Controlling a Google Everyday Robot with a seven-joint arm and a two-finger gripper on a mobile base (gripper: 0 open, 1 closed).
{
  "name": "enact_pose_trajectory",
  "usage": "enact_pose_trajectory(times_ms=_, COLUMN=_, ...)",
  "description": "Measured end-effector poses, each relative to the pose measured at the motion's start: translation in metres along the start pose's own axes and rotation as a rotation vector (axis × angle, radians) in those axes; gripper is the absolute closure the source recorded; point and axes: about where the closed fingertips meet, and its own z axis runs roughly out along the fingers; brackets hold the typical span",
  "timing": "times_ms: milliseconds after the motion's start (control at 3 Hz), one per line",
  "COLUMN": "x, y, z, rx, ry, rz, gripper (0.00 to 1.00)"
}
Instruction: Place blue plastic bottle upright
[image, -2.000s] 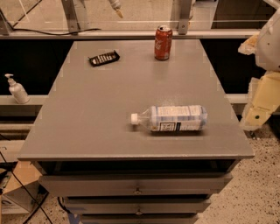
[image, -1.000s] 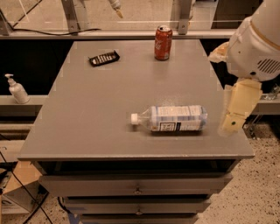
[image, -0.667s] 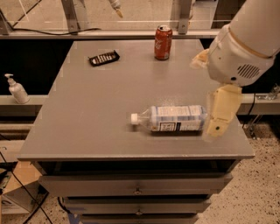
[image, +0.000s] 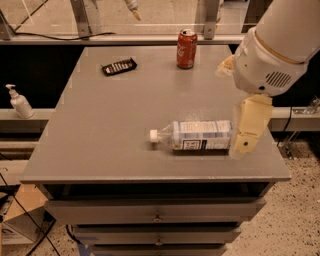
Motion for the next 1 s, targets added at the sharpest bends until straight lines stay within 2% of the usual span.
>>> enact_pose_trajectory(times_ms=333, x=-0.023, y=-0.010, z=0.019, rx=-0.010, ry=0.036, rz=-0.063, gripper=0.00)
enact_pose_trajectory(times_ms=667, x=-0.036, y=-0.019, z=0.045, rx=-0.036, ry=0.100, rz=-0.101, gripper=0.00)
enact_pose_trajectory(times_ms=1000, x=-0.037, y=-0.021, z=0.072, rx=-0.083, ry=0.145, rz=-0.111, gripper=0.00)
